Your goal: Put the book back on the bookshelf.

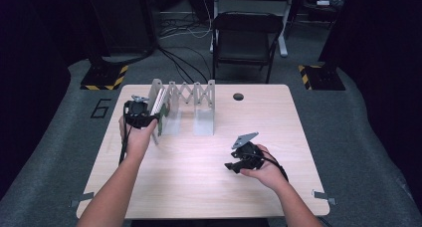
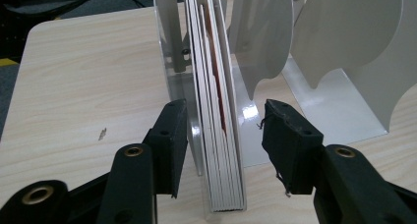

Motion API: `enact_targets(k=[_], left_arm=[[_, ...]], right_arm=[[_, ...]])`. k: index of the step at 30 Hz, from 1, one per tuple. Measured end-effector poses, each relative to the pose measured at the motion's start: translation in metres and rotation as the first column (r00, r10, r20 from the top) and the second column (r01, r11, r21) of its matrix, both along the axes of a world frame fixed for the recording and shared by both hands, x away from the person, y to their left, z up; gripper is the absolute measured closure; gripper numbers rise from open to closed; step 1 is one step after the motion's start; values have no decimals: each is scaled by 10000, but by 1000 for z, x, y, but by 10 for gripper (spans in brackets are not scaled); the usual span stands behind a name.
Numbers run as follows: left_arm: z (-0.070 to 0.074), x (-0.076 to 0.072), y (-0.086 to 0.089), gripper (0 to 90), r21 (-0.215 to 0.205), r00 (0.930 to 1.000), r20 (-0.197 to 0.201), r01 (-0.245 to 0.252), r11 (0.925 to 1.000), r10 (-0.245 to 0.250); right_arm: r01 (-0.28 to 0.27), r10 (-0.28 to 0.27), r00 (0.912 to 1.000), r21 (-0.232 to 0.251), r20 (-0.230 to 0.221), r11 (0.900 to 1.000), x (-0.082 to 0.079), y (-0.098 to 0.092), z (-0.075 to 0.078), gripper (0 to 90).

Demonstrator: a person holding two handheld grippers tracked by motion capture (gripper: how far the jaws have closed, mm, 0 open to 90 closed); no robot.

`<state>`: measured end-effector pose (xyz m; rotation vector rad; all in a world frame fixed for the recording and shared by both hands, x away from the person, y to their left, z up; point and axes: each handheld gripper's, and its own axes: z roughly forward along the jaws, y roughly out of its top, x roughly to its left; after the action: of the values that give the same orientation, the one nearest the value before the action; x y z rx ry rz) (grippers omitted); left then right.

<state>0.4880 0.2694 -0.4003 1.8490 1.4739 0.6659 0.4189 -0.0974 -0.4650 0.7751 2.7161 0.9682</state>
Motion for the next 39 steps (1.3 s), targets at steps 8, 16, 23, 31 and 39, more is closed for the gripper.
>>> enact_targets(k=[8,16,23,31,39], left_arm=[[7,-8,6,509,-78,9998,74,163,9998,-162],[15,-17,12,504,65,9988,-7,496,9987,-496],[18,-29,13,503,-169,9962,148,856,9962,-854],[21,-43,11,497,-258,9914,216,1296,9912,-1291],[18,-60,11,486,-188,9778,-109,2091,9777,-2093]], right_arm=[[-21,22,10000,-72,59,10000,0,1,0,471],[-65,65,10000,-107,39,9999,1,1,-1,471],[-12,12,10000,-93,42,10000,1,1,-1,471],[54,-54,10000,-80,4,10000,0,0,0,471],[59,-59,10000,-57,39,10000,-1,0,0,470]])
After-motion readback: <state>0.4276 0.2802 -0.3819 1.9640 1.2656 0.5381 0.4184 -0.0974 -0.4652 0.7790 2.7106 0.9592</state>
